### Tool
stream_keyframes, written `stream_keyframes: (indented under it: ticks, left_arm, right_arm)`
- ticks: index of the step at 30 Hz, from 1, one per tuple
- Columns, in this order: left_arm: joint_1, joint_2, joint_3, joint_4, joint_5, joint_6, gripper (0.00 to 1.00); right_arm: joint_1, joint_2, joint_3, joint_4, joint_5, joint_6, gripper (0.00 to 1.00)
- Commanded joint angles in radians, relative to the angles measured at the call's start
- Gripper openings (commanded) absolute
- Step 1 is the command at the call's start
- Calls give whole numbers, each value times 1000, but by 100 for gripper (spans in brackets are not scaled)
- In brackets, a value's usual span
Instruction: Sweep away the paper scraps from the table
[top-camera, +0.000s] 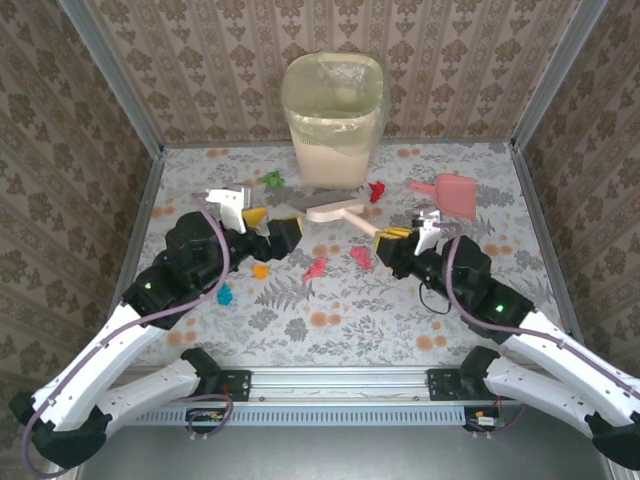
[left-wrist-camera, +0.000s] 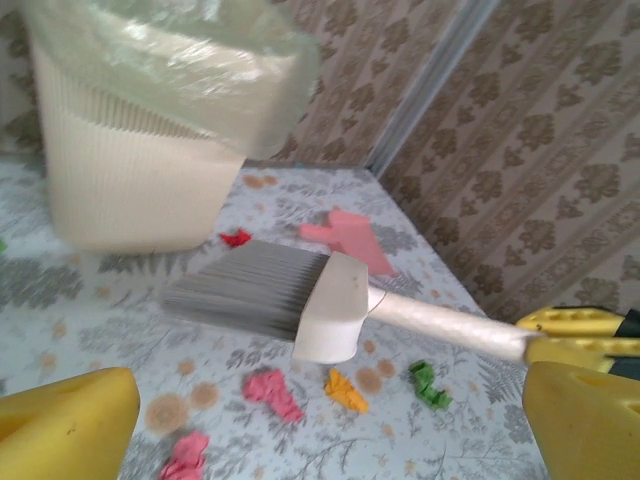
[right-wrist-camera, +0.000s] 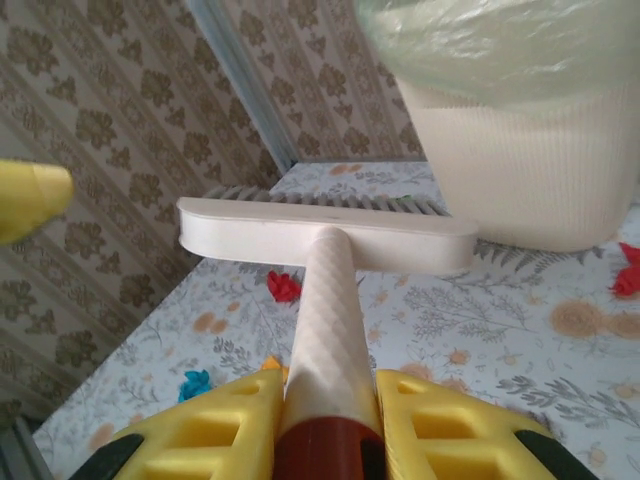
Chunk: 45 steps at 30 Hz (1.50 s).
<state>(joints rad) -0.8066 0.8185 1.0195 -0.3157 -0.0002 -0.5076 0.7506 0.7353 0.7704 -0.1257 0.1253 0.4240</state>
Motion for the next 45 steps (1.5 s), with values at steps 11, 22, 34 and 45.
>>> stream_keyframes:
  ticks: [11,22,34,45]
  left_arm:
    - [-127,342,69,354,86,205,100]
    - [-14,891,523,140,403,247,99]
    - [49,1755,1624,-346,579,63,94]
    - [114,1963,1673,94,589,-305,94]
  right_arm:
    - [-10,-259,197,-627,650,226,0]
    - [-82,-149,69,-432,979,199,0]
    - [-273,-207,-171,-250,917,245,0]
    - [-299,-199,-217,-204,869,234,0]
